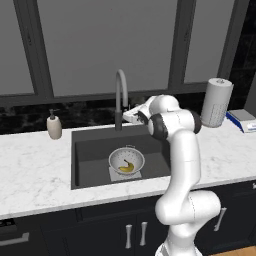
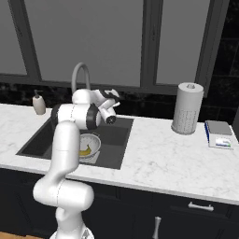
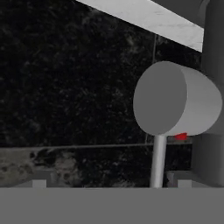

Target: Put the colander in the sink, put the banana in the colander, and turn on the sink faucet and pour water over the colander.

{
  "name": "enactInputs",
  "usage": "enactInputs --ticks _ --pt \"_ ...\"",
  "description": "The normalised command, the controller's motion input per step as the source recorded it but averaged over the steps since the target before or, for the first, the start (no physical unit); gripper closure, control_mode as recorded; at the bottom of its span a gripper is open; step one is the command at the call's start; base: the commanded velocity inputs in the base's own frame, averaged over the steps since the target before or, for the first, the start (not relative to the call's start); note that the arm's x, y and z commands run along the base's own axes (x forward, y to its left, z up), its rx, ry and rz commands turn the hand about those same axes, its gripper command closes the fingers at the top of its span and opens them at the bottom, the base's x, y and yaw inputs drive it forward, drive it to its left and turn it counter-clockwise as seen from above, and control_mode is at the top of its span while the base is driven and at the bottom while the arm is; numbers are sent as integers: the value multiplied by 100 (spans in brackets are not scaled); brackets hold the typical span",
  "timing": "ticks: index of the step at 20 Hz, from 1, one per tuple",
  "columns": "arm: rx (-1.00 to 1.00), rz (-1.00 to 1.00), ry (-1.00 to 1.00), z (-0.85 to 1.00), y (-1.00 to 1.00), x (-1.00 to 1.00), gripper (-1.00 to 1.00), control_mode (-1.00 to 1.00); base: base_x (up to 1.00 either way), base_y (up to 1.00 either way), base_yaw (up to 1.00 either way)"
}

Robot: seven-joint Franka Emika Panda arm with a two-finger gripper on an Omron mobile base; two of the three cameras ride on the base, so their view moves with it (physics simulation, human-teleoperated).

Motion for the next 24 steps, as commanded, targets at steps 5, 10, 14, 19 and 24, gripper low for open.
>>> enactInputs --ticks 5,10,14,19,24 --pt "1 -4 0 0 -3 17 100 -100 0 0 0" --pt "5 -2 0 0 -21 7 100 -100 0 0 0" --pt "7 -3 -1 0 -48 1 100 -100 0 0 0" --pt "9 -11 0 0 -91 1 100 -100 0 0 0" --pt "3 -23 1 -13 -100 6 100 -100 0 0 0"
